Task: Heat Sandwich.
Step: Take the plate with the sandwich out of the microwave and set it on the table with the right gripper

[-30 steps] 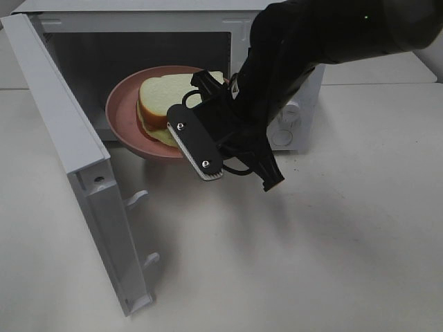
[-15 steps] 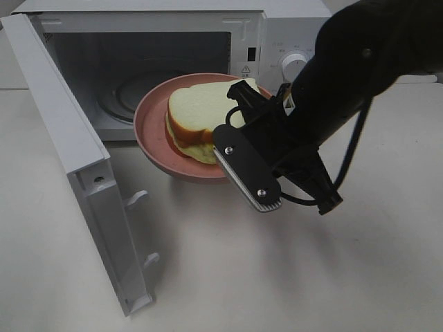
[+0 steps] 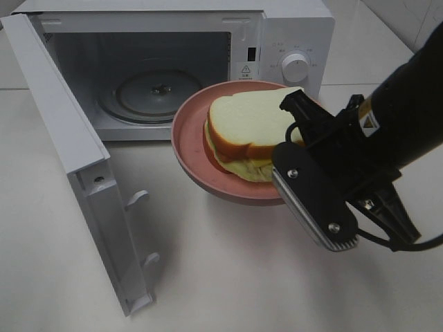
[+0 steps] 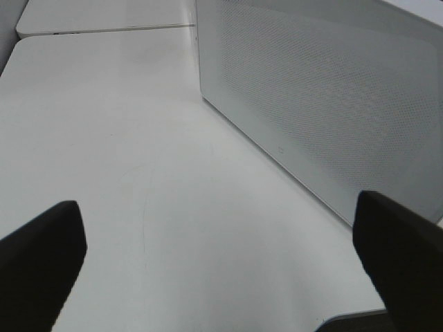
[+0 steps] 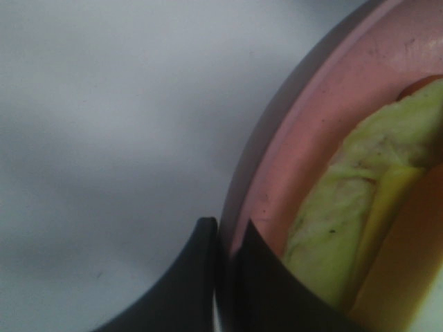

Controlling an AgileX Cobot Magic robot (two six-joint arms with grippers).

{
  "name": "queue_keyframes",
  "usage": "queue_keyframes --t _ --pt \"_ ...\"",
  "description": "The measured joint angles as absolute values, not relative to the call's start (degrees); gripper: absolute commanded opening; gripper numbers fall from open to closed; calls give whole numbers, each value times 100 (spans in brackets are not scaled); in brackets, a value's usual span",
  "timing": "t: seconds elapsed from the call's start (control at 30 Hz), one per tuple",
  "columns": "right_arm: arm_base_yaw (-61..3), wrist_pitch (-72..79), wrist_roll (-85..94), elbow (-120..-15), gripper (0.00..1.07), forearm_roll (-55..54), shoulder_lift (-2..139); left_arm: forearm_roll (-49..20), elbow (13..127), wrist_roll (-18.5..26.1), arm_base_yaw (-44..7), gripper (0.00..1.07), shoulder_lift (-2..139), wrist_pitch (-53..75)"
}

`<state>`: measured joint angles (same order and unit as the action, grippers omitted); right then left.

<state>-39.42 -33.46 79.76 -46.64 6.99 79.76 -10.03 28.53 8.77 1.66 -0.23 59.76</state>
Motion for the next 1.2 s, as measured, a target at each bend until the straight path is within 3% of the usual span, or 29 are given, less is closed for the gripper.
queue_keyframes --t 0.8,1.2 --pt "-3942 -4675 6795 -3335 2 951 5598 -1003 2853 877 166 104 -23 5976" --pt "-3942 -4968 5191 -3260 2 1381 5386 -1003 2853 877 166 104 -23 5976"
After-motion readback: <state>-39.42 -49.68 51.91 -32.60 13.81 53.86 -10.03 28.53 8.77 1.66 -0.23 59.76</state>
